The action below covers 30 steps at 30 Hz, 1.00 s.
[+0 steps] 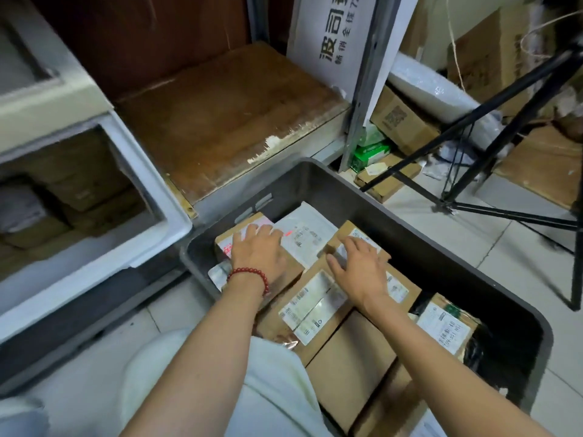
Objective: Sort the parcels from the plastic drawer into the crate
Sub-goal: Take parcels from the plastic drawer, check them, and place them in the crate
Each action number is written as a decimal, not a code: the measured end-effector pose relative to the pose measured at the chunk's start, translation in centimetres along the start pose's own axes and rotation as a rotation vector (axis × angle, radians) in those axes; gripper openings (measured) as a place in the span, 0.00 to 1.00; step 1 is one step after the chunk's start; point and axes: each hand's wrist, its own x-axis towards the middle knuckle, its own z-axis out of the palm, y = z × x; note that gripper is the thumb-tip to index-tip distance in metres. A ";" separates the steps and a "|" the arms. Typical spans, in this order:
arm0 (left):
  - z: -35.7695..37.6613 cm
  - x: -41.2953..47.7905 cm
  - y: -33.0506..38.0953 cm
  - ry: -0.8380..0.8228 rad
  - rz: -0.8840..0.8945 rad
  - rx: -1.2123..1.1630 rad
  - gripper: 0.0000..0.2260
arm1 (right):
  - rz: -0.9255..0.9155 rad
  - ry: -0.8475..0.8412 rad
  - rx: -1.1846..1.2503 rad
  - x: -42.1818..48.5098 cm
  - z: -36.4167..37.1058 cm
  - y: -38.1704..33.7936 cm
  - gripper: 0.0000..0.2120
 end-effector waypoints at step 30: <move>-5.3 -18.5 -30.3 0.030 -0.707 -0.019 0.32 | -0.815 -0.234 0.027 -4.9 7.4 -35.1 0.29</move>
